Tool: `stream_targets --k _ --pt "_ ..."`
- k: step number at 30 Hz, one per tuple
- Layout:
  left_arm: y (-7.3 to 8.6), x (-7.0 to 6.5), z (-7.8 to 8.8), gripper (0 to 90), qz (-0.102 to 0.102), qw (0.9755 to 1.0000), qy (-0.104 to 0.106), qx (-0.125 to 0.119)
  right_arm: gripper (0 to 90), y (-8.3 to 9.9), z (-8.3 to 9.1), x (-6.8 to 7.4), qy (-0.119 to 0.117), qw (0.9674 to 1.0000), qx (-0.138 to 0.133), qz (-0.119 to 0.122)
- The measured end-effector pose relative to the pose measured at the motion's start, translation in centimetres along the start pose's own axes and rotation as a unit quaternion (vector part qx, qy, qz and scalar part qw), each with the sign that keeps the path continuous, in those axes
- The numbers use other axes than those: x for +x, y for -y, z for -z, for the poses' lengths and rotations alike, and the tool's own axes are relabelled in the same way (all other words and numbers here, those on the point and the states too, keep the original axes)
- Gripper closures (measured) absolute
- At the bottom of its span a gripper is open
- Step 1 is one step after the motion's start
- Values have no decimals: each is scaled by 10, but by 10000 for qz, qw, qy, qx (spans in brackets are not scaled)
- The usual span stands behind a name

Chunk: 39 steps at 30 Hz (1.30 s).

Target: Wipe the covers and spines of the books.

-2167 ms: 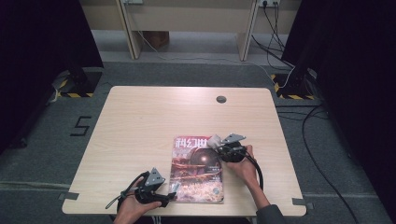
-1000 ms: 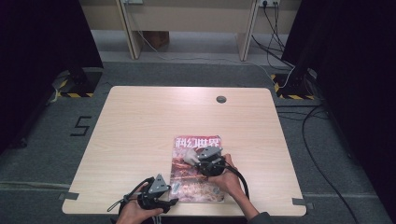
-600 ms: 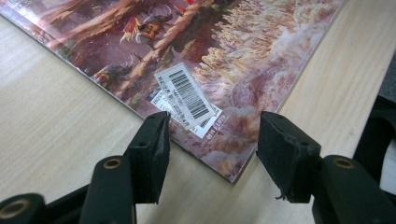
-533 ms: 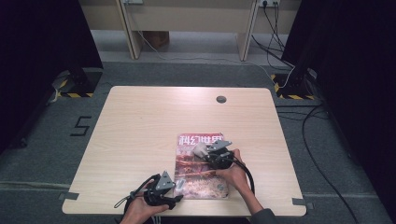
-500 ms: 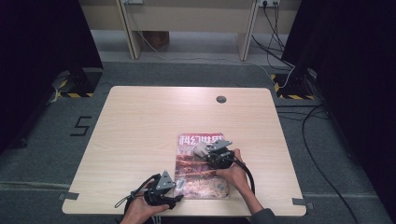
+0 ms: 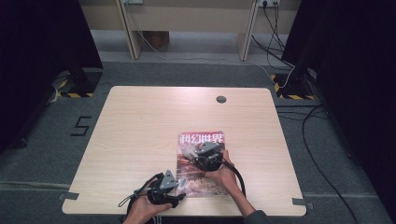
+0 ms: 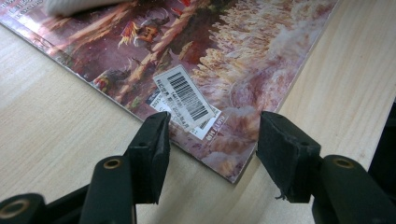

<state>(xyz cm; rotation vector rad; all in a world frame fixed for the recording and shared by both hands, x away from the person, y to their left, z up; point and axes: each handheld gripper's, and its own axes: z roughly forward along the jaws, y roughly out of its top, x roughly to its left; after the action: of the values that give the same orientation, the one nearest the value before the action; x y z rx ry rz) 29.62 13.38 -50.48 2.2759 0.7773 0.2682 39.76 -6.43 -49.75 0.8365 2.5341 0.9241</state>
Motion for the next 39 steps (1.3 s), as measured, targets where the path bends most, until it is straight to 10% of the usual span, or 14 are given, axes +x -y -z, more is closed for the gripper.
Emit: stream_targets --k 10,28,39 --pt "4 3 3 451 245 9995 149 -134 752 -9 -5 28 -410 9988 -26 275" --pt "15 16 23 305 636 9973 141 -335 753 -2 0 14 -244 9995 2 182" --pt "19 17 27 259 719 9969 91 -304 752 1 4 31 -376 9989 4 281"
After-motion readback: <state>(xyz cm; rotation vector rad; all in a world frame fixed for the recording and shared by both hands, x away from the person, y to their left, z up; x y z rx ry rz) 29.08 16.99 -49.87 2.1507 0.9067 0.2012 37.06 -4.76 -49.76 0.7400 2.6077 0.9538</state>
